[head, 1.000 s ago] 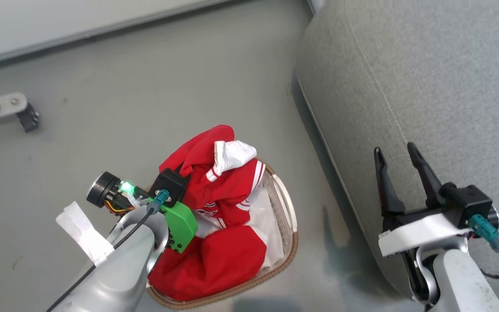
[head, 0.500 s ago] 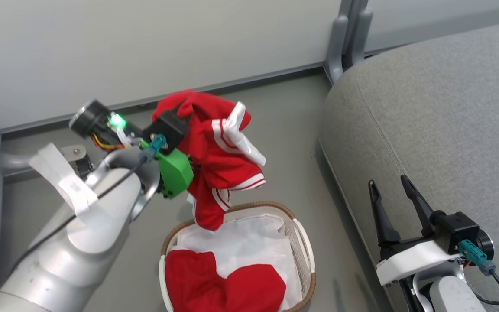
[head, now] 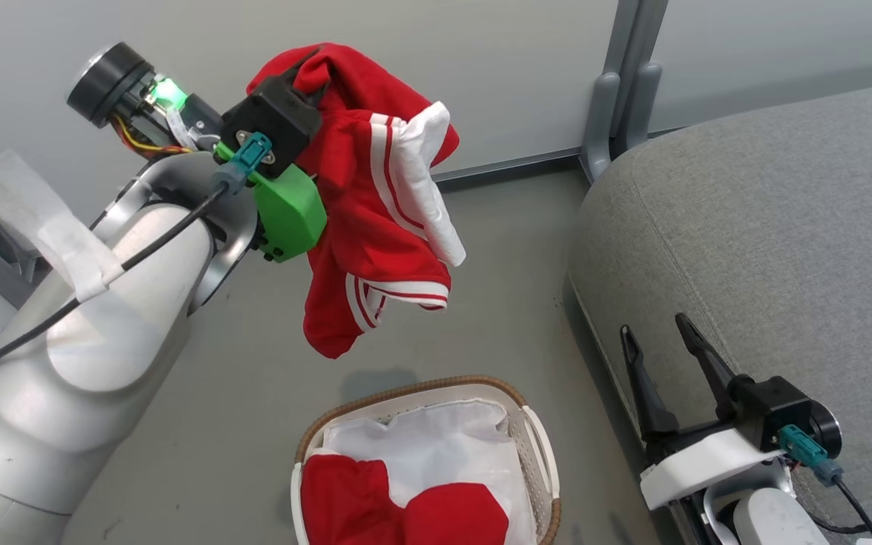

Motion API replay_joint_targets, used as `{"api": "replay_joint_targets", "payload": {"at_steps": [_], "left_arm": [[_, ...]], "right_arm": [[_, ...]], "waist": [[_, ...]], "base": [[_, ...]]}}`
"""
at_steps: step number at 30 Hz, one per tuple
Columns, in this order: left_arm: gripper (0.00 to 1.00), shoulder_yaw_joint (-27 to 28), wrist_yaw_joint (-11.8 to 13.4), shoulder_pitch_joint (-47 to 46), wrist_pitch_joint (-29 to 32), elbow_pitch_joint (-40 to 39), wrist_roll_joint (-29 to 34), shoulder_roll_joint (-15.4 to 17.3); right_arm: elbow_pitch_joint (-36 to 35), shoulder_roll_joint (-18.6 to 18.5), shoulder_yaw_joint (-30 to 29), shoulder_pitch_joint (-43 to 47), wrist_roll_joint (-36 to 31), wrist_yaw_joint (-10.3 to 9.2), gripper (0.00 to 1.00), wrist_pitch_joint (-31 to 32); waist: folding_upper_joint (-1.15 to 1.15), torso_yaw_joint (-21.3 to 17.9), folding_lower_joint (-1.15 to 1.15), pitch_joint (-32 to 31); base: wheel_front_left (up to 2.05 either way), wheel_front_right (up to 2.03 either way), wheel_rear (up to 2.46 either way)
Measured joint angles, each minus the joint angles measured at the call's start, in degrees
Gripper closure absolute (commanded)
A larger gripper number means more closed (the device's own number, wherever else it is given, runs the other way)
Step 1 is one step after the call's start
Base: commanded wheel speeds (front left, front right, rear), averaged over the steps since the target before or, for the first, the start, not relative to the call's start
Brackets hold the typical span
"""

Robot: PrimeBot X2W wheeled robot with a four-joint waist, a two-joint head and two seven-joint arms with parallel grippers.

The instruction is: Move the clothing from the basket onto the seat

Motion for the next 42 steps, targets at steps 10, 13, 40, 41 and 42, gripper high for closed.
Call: {"api": "replay_joint_targets", "payload": {"at_steps": [10, 13, 40, 41, 42], "left_arm": [[1.00, -3.33, -0.10, -4.08, 2.65, -3.03, -1.64, -0.85], [1.00, -4.95, -0.14, -5.76, 3.49, -3.66, -2.27, -1.55], [1.00, -11.91, 0.71, -7.71, 3.24, -6.21, -8.11, -5.38], [1.00, -11.79, 0.97, -6.96, 2.87, -5.78, -8.42, -5.15], [1.00, -11.69, 1.37, -6.08, 2.65, -5.37, -8.71, -4.88]], "right_arm": [[0.65, 0.00, 7.36, -2.16, -1.77, 0.00, 0.00, 0.00], [1.02, 0.00, 10.61, -3.78, -2.27, 0.00, 0.00, 0.00], [6.97, 0.03, 14.94, -18.79, -2.32, 0.01, 1.00, 0.00], [6.65, -0.01, 14.71, -18.78, -2.15, 0.00, 1.00, 0.00], [6.39, -0.01, 14.54, -18.70, -2.13, 0.00, 1.00, 0.00]], "waist": [[0.00, 0.67, 0.00, -0.49], [0.00, 1.15, 0.00, -0.73], [0.00, 5.41, 0.00, -1.69], [0.00, 5.36, 0.00, -1.70], [0.00, 5.29, 0.00, -1.71]], "base": [[0.00, 0.00, 0.00], [0.00, 0.00, 0.00], [0.00, 0.00, 0.00], [0.00, 0.00, 0.00], [0.00, 0.00, 0.00]]}}
